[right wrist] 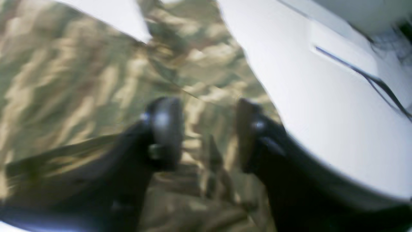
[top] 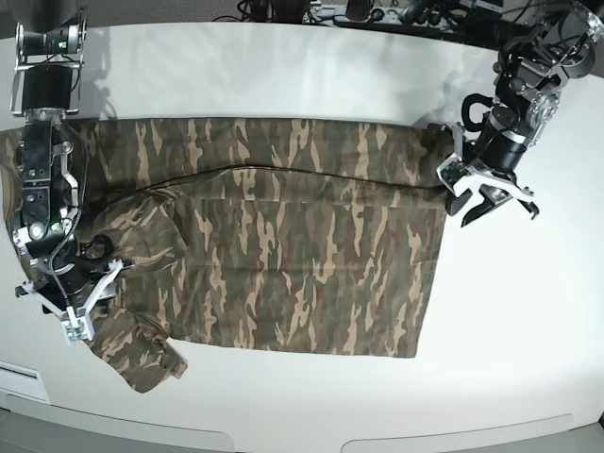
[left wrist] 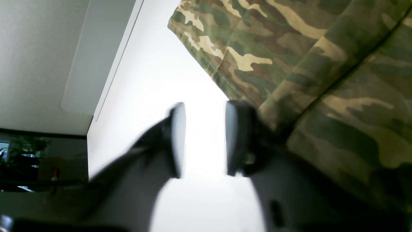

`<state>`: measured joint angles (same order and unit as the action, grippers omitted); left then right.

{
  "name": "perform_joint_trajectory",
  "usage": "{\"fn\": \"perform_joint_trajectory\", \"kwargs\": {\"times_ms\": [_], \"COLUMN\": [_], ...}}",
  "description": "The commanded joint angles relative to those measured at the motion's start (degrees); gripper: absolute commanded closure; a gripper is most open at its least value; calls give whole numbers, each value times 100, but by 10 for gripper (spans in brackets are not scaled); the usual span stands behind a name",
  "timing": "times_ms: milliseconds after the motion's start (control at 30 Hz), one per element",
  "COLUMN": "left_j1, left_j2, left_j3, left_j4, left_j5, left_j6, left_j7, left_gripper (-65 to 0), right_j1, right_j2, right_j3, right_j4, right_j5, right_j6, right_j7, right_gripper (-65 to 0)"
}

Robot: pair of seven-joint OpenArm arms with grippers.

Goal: Fold the T-shirt properly
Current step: 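Drag the grasped shoulder edge with the right gripper toward the hem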

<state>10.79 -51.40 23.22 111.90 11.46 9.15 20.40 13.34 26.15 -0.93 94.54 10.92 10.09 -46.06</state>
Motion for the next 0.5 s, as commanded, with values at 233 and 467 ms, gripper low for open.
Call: {"fn": "perform_joint_trajectory", "kwargs": {"times_ms": [233,467], "left_j1": [-52,-55], "left_j2": [-103,-133], "left_j3": [-52,-55], "left_j4": [870,1388], "left_j5": [-352,-903], "left_j6": [81,-1237], "left_j7": [-122,-103], "left_gripper": [0,0], "right_j1": [61,-686], "right_j2": [511,977], "right_j3": [291,848], "right_j4": [127,201], "right_j5": [275,1746], "right_j6": [151,1134], "right_j7": [-1032,-1491], "right_gripper": [0,0]}}
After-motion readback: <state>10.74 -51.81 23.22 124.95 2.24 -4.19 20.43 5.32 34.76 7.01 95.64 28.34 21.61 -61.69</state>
